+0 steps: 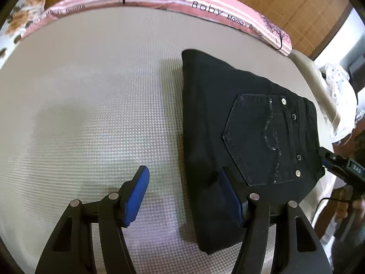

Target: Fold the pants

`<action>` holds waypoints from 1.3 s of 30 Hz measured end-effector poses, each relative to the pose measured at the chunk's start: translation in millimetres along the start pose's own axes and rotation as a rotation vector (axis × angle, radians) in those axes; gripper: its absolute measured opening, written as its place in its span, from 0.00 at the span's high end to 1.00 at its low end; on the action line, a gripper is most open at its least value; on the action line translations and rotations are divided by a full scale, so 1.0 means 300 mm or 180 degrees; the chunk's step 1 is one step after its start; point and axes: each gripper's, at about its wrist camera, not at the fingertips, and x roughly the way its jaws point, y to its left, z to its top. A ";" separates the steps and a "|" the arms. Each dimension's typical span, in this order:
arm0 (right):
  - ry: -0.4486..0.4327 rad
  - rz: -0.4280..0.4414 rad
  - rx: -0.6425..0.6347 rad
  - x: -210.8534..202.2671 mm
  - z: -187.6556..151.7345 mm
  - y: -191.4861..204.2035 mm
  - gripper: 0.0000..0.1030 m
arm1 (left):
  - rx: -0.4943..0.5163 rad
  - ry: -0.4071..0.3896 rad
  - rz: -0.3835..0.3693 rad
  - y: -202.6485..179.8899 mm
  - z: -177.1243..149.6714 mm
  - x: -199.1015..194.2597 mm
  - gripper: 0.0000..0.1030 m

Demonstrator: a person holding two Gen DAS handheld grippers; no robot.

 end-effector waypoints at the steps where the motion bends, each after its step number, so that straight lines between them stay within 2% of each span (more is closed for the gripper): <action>1: 0.0021 0.0023 0.0018 0.008 0.004 -0.005 0.51 | -0.0015 0.0023 -0.0059 0.001 0.001 0.004 0.38; 3: 0.0053 0.0102 0.0050 0.024 0.012 -0.015 0.50 | -0.0035 0.0091 -0.0217 -0.001 0.003 0.017 0.38; 13: 0.0285 0.0399 0.0054 0.066 0.039 -0.065 0.46 | -0.0049 0.0177 -0.0453 0.012 0.052 0.062 0.38; 20: 0.0377 0.0870 0.0158 0.114 0.066 -0.108 0.46 | -0.0061 0.0171 -0.0731 0.023 0.099 0.096 0.38; 24: 0.0467 0.1133 0.0220 0.169 0.096 -0.119 0.55 | -0.0031 0.0236 -0.0926 0.010 0.119 0.118 0.38; 28: 0.0563 0.1243 0.0206 0.208 0.121 -0.115 0.66 | -0.0011 0.0201 -0.1005 0.008 0.107 0.117 0.38; 31: 0.0581 0.1272 0.0192 0.228 0.136 -0.103 0.67 | -0.0003 0.0161 -0.0986 0.002 0.113 0.123 0.44; 35: 0.0462 0.1197 0.0190 0.230 0.130 -0.079 0.68 | -0.0077 0.0121 -0.0920 0.003 0.127 0.138 0.59; 39: 0.0280 0.1090 0.0238 0.178 0.096 -0.057 0.77 | -0.0042 0.0062 -0.0732 -0.015 0.115 0.122 0.70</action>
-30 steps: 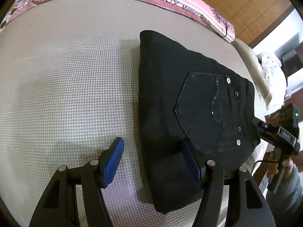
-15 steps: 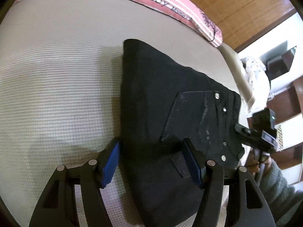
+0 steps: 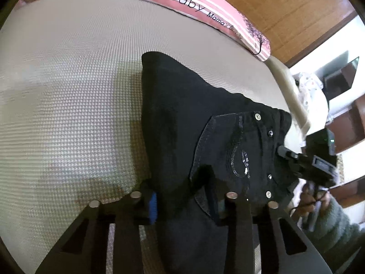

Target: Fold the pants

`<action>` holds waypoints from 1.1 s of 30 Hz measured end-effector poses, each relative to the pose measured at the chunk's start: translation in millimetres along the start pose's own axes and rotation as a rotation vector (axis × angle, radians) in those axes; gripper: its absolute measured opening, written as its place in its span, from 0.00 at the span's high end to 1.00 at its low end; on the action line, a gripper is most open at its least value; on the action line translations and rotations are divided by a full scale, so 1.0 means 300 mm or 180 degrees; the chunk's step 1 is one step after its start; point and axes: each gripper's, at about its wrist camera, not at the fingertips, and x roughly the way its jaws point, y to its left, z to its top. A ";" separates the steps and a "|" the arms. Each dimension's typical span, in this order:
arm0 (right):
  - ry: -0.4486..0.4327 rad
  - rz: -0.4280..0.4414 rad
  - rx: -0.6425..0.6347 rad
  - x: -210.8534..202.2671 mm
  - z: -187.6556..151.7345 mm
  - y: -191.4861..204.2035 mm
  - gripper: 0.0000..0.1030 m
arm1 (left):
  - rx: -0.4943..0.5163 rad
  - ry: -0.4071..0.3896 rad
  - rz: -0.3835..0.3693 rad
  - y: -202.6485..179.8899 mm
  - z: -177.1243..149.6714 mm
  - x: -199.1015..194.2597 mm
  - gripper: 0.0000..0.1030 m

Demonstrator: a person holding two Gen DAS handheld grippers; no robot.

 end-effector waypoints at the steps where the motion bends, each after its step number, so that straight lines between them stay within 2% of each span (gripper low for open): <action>1: -0.0037 -0.0026 -0.0014 -0.011 -0.004 0.013 0.80 | 0.0038 -0.0020 0.0051 -0.011 -0.003 -0.004 0.73; 2: -0.0061 -0.0046 -0.0022 -0.018 -0.005 0.025 0.81 | 0.0072 -0.0037 0.0087 -0.020 -0.004 -0.008 0.77; 6: -0.0104 -0.0110 -0.0105 -0.038 -0.009 0.095 0.83 | 0.0167 -0.0108 0.0211 -0.049 -0.009 -0.024 0.82; 11: -0.0098 -0.0123 -0.0152 -0.031 0.010 0.169 0.84 | 0.0137 -0.0176 0.0194 -0.051 -0.007 -0.058 0.84; 18: 0.0016 -0.0008 -0.0268 0.088 0.088 0.271 0.84 | 0.0125 -0.0374 0.0313 0.004 0.032 -0.155 0.85; 26: 0.0111 0.0140 -0.0424 0.308 0.240 0.410 0.84 | 0.0108 -0.0615 0.0620 0.127 0.180 -0.246 0.85; 33: 0.0106 0.0082 -0.0491 0.420 0.324 0.471 0.84 | 0.0103 -0.0718 0.0805 0.213 0.310 -0.261 0.85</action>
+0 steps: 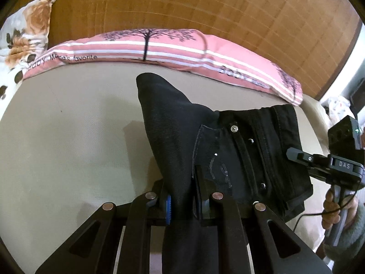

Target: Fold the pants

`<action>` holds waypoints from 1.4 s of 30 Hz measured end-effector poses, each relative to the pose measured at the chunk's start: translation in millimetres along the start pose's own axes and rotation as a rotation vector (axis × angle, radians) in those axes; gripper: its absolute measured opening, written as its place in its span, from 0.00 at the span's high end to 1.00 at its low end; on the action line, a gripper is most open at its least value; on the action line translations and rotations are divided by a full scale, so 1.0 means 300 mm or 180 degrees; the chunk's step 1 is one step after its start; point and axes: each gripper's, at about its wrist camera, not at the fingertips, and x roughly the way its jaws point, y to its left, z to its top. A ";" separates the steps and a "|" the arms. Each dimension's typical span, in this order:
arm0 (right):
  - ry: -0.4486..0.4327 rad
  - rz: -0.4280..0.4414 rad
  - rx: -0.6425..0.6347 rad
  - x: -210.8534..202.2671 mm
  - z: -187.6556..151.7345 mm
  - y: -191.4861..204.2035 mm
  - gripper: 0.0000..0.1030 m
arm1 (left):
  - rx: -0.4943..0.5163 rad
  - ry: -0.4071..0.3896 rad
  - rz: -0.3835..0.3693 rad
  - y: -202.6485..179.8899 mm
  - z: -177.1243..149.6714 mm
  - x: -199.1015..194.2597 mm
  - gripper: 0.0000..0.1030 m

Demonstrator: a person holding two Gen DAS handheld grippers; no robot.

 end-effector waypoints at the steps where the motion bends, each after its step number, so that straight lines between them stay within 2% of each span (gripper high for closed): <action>1: -0.0007 -0.0022 -0.0011 0.009 0.007 0.000 0.84 | -0.0013 -0.0001 -0.0001 0.009 0.004 0.006 0.85; 4: -0.0022 -0.0127 0.0012 0.038 0.013 -0.020 0.84 | -0.0042 0.0018 0.0003 0.026 0.007 0.049 0.84; 6: -0.0012 -0.0397 -0.0048 0.061 0.002 -0.040 0.83 | -0.0090 0.0087 0.0038 0.056 -0.007 0.087 0.82; 7: 0.0002 -0.0505 -0.0073 0.069 -0.003 -0.049 0.82 | -0.0123 0.0135 0.0090 0.071 -0.019 0.113 0.79; 8: 0.0006 -0.0628 -0.0112 0.075 -0.014 -0.059 0.79 | -0.0158 0.0176 0.0147 0.083 -0.029 0.133 0.70; 10: 0.0003 -0.0765 -0.0120 0.075 -0.024 -0.070 0.69 | -0.0270 0.0231 0.0229 0.109 -0.055 0.154 0.61; 12: 0.0038 -0.0881 -0.0195 0.067 -0.043 -0.069 0.64 | -0.0314 0.0212 0.0216 0.120 -0.081 0.145 0.56; 14: 0.0083 -0.1003 -0.0278 0.055 -0.072 -0.060 0.63 | -0.0284 0.0222 0.0235 0.118 -0.103 0.136 0.50; 17: 0.0148 -0.1148 -0.0371 0.036 -0.126 -0.056 0.64 | -0.0232 0.0220 0.0272 0.104 -0.164 0.111 0.47; 23: 0.0099 -0.1154 -0.0307 -0.008 -0.194 -0.078 0.64 | -0.0146 0.0084 0.0423 0.072 -0.271 0.071 0.47; 26: 0.0069 -0.1231 -0.0336 0.003 -0.193 -0.067 0.61 | -0.0075 0.0028 0.0605 0.044 -0.276 0.068 0.46; 28: 0.0036 -0.1340 -0.0369 0.008 -0.191 -0.057 0.54 | -0.0011 0.0003 0.0771 0.018 -0.274 0.063 0.46; 33: -0.0101 -0.1448 -0.0391 -0.027 -0.201 -0.012 0.52 | 0.0159 -0.0120 0.1125 -0.047 -0.296 0.010 0.46; 35: -0.0182 -0.1517 -0.0508 -0.048 -0.216 0.036 0.46 | 0.0190 -0.0182 0.1246 -0.070 -0.315 -0.027 0.45; 37: -0.0281 -0.1613 -0.0679 -0.067 -0.242 0.091 0.32 | 0.0187 -0.0240 0.1338 -0.085 -0.331 -0.060 0.38; 42: -0.0508 -0.1834 -0.1160 -0.089 -0.333 0.248 0.14 | 0.0129 -0.0365 0.1393 -0.120 -0.385 -0.145 0.32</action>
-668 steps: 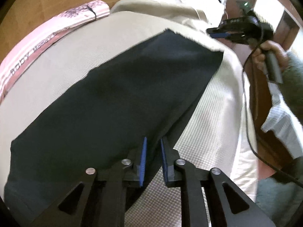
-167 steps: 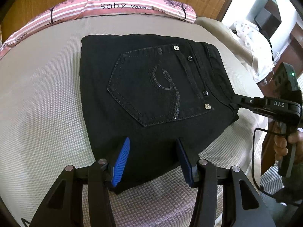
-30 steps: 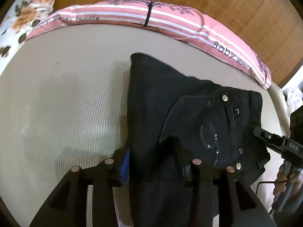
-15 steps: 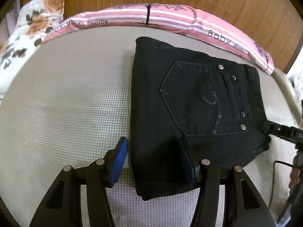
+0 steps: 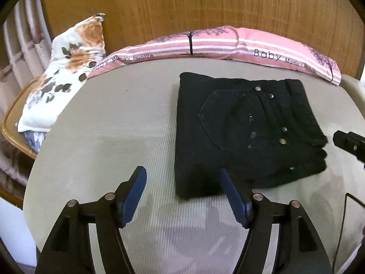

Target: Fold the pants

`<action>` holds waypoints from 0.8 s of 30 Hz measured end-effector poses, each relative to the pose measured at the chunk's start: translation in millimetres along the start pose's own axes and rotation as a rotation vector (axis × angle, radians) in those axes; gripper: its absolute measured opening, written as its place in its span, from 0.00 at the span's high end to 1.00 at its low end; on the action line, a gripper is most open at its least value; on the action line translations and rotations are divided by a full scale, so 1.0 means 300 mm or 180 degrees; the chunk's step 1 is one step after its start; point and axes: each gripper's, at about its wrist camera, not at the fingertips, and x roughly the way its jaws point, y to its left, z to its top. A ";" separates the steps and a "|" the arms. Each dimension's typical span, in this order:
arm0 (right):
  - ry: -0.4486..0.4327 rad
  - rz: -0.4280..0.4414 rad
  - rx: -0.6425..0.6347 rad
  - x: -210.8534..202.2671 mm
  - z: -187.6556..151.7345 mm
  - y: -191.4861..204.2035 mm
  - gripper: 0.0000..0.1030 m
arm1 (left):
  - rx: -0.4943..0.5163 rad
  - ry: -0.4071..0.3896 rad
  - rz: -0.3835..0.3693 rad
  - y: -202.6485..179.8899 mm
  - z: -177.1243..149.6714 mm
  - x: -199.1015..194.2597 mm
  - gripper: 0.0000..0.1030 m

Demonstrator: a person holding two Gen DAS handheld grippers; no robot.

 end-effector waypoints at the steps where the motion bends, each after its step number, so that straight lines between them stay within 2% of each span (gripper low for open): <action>1: -0.0058 -0.0021 -0.0056 -0.022 -0.009 0.025 0.11 | -0.0013 -0.0023 0.0006 0.001 -0.013 -0.023 0.30; 6: -0.0282 -0.0056 -0.0144 -0.118 -0.056 0.102 0.01 | -0.0106 -0.0144 0.0031 0.008 -0.060 -0.115 0.23; 14: -0.0252 -0.0045 -0.0044 -0.161 -0.126 0.125 0.01 | -0.0191 -0.0215 0.0035 0.006 -0.130 -0.186 0.21; 24: -0.0320 -0.0181 -0.0126 -0.180 -0.182 0.141 0.01 | -0.0165 -0.0255 0.0128 -0.014 -0.175 -0.217 0.21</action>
